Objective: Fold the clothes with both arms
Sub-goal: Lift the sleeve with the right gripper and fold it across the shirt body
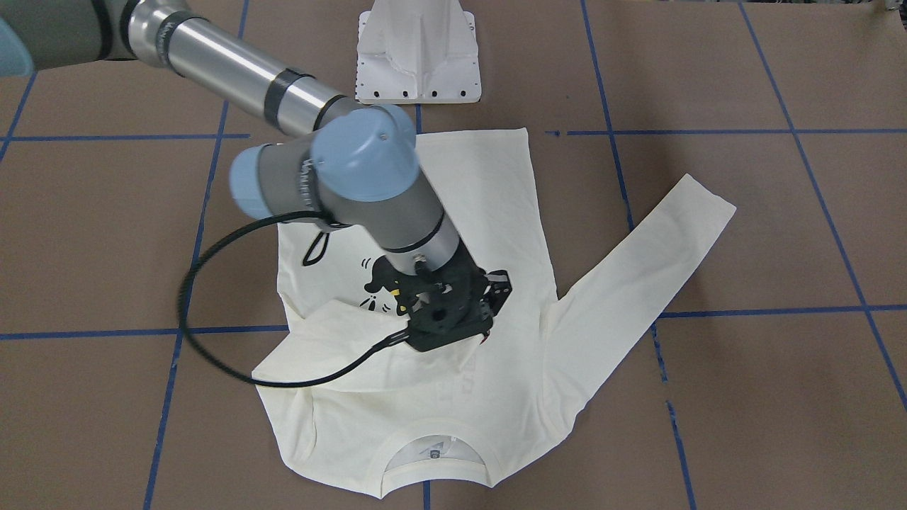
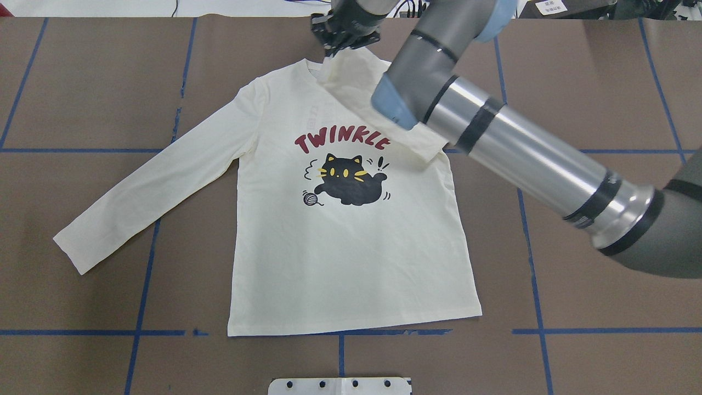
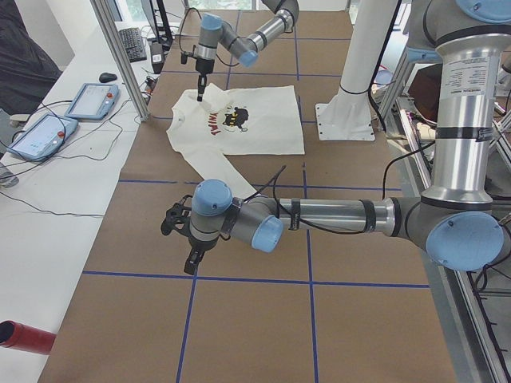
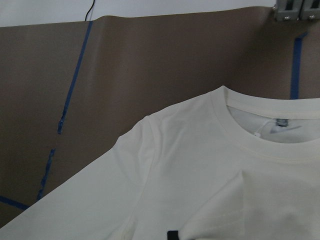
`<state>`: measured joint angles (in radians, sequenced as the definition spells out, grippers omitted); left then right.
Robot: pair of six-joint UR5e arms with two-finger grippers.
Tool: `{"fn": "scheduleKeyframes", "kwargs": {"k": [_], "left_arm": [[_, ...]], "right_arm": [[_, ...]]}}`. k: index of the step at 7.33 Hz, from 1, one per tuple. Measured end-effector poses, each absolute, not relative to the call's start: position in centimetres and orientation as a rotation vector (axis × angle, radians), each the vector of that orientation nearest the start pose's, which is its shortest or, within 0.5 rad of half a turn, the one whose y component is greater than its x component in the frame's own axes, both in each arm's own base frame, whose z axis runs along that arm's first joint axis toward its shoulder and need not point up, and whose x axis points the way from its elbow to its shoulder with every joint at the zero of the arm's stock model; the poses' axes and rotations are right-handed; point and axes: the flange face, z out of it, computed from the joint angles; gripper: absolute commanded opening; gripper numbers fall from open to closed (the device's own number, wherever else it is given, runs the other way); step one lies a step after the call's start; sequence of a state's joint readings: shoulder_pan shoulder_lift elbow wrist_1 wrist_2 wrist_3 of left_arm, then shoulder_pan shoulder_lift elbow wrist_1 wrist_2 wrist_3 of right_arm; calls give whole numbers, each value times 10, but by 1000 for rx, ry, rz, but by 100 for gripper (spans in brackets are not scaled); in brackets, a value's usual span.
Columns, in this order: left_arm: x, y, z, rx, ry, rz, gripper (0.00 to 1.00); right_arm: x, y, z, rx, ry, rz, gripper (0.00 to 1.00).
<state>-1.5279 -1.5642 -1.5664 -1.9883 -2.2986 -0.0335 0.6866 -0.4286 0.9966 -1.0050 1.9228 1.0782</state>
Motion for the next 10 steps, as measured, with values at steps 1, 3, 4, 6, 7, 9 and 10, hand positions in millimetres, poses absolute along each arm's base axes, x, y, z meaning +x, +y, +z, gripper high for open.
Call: {"fn": "scheduleKeyframes", "kwargs": {"k": [1, 3, 4, 6, 7, 9, 10], "left_arm": [[-45, -513, 621, 360, 731, 156, 100], [-45, -513, 621, 359, 730, 155, 100], [-45, -513, 621, 359, 730, 154, 100], [-45, -513, 622, 359, 730, 154, 100], [-45, -513, 621, 359, 730, 153, 100], [-45, -515, 619, 360, 733, 143, 100], [-45, -516, 618, 359, 734, 134, 100]], "right_arm": [[-631, -589, 84, 393, -1085, -30, 0], [-663, -576, 94, 429, -1060, -22, 0], [-671, -569, 90, 448, -1074, -25, 0], [-679, -557, 74, 487, -1125, -32, 52], [-680, -555, 63, 512, -1158, -32, 100], [-680, -551, 49, 555, -1197, -26, 100], [-681, -550, 45, 557, -1206, -11, 100]]}}
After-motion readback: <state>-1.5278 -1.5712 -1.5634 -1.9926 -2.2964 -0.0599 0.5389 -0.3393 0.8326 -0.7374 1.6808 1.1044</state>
